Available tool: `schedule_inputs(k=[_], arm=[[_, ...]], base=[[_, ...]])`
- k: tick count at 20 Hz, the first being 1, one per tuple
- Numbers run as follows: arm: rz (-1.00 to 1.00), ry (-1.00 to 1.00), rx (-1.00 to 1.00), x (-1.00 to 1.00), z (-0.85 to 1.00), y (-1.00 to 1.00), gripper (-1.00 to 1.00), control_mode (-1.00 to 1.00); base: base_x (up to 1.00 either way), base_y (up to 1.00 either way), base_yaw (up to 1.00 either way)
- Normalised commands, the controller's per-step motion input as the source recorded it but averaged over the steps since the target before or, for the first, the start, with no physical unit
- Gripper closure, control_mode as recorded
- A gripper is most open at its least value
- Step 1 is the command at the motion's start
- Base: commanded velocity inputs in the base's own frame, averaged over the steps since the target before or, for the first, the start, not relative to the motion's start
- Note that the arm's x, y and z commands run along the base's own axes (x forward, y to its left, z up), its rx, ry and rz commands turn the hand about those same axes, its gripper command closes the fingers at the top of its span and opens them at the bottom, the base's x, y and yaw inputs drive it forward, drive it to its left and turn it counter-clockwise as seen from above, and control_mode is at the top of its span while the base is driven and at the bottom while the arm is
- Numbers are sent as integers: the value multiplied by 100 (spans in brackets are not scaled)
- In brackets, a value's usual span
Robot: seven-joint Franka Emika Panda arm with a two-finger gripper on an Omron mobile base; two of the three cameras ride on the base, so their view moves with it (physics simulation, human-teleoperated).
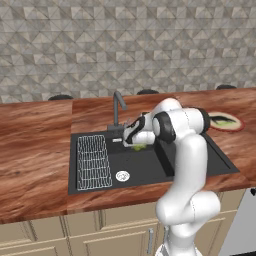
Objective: Turn on the sink faucet. Then move the broccoli from the counter to the sink. Turn off the sink. Move the vegetable from the sink to the pot next to the stove. Finally move the pot to the rear center burner.
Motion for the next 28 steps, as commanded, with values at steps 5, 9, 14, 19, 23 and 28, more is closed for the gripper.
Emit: schedule_inputs(k=[5,9,14,19,23,28], arm=[[0,5,-1,-42,68,-31,100,-100],[0,7,-1,-45,88,-32,100,-100],[0,10,0,-43,91,-32,100,-100],[0,9,0,-50,81,-28,100,-100],[0,7,0,-52,73,-23,100,-100],[0,1,0,-57,69,-18,100,-100]], base=[[0,0,0],[0,0,0],[0,0,0],[0,0,0],[0,0,0],[0,0,0]])
